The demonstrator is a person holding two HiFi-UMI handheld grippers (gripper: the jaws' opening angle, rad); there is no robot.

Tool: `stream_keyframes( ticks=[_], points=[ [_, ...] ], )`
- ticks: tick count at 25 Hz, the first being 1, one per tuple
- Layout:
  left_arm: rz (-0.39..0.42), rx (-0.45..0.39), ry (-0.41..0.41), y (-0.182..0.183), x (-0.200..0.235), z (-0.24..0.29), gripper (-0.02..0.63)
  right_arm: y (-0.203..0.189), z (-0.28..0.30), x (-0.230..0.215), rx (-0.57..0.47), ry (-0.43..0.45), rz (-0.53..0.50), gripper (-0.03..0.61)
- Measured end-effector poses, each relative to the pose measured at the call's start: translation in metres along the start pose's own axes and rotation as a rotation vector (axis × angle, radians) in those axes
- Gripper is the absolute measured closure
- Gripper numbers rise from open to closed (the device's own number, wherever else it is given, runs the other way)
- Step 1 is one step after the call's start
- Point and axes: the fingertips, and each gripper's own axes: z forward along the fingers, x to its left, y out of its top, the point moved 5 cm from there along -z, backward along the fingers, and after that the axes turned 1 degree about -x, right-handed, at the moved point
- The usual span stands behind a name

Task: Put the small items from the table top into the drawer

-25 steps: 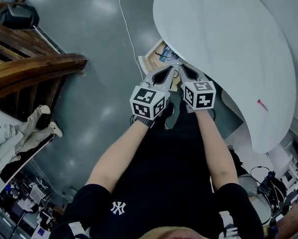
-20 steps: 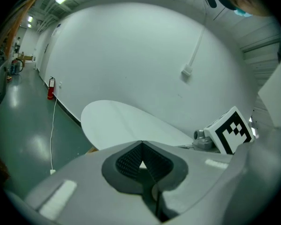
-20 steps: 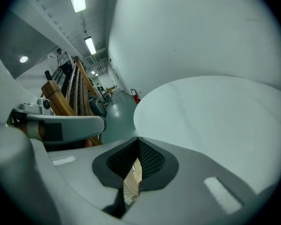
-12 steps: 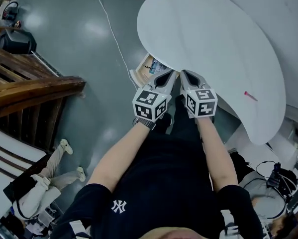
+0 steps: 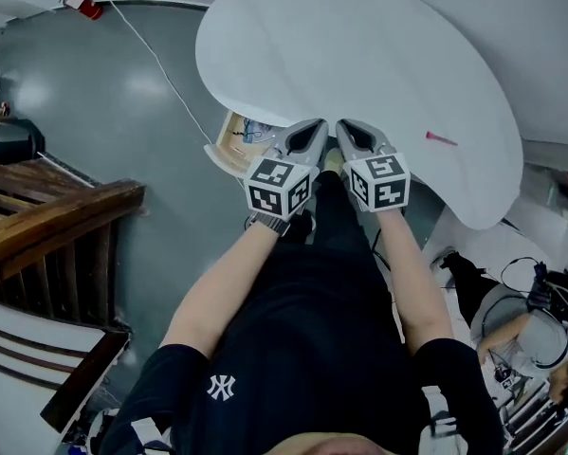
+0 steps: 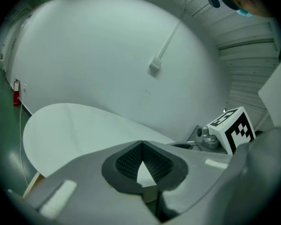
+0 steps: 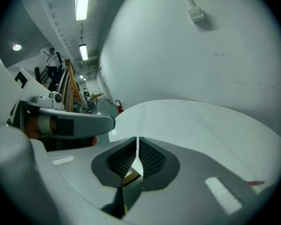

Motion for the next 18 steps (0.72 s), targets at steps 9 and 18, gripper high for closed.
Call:
stream_keyframes(
  ticks=[9,18],
  points=[
    [0.064,0.098,-0.159,-0.011,-0.061,0.07,0.614,-0.027,-0.054,-0.082,-0.008,-0.172,0.08,0.52],
    [0.098,0.18,-0.254,-0.027,-0.101,0.127,0.614,-0.064,-0.098,-0.17,0.05,-0.308,0.076,0.505]
  ],
)
